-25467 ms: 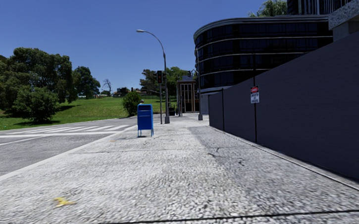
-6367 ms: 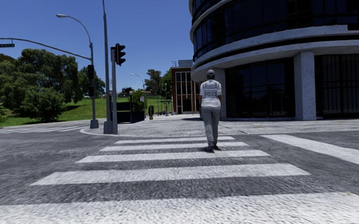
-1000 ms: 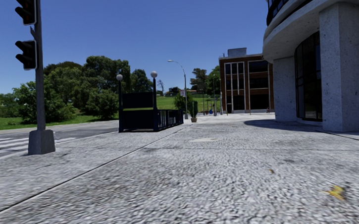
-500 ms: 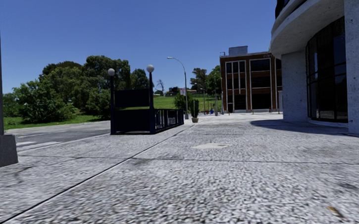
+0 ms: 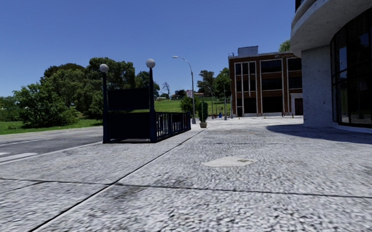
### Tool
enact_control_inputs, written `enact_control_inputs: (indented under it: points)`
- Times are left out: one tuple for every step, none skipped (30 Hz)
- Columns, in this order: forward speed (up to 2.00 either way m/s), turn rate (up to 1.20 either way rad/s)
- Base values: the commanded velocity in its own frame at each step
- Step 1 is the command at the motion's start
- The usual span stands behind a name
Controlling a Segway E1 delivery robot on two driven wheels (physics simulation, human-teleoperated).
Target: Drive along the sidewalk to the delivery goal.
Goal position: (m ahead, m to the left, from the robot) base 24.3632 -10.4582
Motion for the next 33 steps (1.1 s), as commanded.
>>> enact_control_inputs:
  points:
    - [2.0,-0.17]
    - [2.0,-0.22]
    - [2.0,-0.24]
    - [2.0,-0.25]
    - [2.0,-0.25]
    - [2.0,-0.25]
    - [2.0,-0.25]
    - [2.0,-0.25]
    - [2.0,-0.25]
    - [2.0,-0.26]
    - [2.0,-0.26]
    - [2.0,-0.26]
    - [2.0,-0.26]
    - [2.0,-0.26]
    - [2.0,-0.26]
    - [2.0,-0.26]
    - [2.0,-0.26]
    - [2.0,-0.26]
    - [2.0,-0.26]
    - [2.0,-0.26]
    - [2.0,-0.26]
    - [2.0,-0.26]
    - [2.0,-0.26]
    - [2.0,-0.26]
    - [2.0,-0.26]
    - [2.0,-0.26]
    - [2.0,-0.26]
    - [2.0,-0.26]
    - [2.0,-0.26]
    - [2.0,-0.26]
    - [2.0,-0.26]
    - [2.0,-0.26]
    - [2.0,-0.26]
